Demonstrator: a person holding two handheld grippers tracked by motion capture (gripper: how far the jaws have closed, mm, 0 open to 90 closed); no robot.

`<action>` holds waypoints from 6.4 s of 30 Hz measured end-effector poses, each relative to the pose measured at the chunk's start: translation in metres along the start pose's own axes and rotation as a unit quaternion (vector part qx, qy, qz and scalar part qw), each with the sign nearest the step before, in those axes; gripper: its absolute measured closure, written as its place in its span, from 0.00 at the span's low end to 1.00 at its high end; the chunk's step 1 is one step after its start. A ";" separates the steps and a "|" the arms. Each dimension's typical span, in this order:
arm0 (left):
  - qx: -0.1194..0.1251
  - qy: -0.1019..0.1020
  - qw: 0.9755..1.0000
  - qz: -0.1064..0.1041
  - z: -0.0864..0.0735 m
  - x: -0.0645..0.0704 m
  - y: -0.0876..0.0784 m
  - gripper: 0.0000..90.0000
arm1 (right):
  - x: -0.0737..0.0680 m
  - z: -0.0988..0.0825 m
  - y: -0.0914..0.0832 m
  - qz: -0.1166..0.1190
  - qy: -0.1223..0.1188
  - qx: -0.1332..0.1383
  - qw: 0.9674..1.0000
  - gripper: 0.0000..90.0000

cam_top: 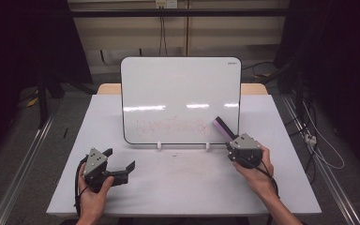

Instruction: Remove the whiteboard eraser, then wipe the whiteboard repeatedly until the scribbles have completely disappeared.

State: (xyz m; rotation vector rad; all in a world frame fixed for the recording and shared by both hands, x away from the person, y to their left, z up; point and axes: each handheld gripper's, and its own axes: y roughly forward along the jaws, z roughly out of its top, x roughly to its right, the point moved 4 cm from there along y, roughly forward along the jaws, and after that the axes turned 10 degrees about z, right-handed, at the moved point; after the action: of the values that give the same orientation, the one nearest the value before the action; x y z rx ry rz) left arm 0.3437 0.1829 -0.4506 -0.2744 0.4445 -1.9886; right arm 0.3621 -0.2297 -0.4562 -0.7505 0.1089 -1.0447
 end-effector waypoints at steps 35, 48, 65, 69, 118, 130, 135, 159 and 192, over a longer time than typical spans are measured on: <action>0.006 -0.002 1.000 0.001 0.005 0.000 0.002 0.06 | -0.011 0.007 -0.014 0.065 0.061 0.112 0.990 0.73; 0.018 -0.002 1.000 -0.024 0.019 0.020 0.015 0.06 | -0.042 0.024 -0.002 0.126 0.090 0.144 0.977 0.73; 0.086 -0.027 0.993 -0.078 0.052 0.068 0.033 0.04 | -0.068 0.039 0.000 0.185 0.139 0.191 0.954 0.73; 0.098 -0.039 0.991 -0.085 0.059 0.078 0.040 0.04 | -0.074 0.045 0.005 0.196 0.153 0.203 0.947 0.73; 0.150 -0.103 0.974 -0.134 0.073 0.118 0.077 0.46 | -0.094 0.047 0.011 0.244 0.206 0.224 0.921 0.38; 0.136 -0.073 0.981 -0.117 0.077 0.100 0.070 0.46 | -0.068 0.030 0.001 0.213 0.204 0.186 0.937 0.12; 0.129 -0.053 0.984 -0.107 0.078 0.090 0.066 0.46 | -0.056 0.021 -0.006 0.190 0.188 0.174 0.948 0.08; 0.074 0.027 0.996 -0.031 0.083 0.043 0.042 0.46 | -0.005 -0.035 -0.041 0.076 0.183 0.141 0.970 0.07; 0.003 0.151 0.981 0.123 0.089 -0.005 0.066 0.46 | -0.007 -0.045 -0.043 0.090 0.183 0.132 0.970 0.06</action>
State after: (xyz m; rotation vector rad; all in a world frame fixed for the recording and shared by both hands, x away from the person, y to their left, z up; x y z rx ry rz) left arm 0.4336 0.1443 -0.3977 0.0877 0.6334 -1.7905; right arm 0.3073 -0.2593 -0.4657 -0.2955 0.3418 -0.9911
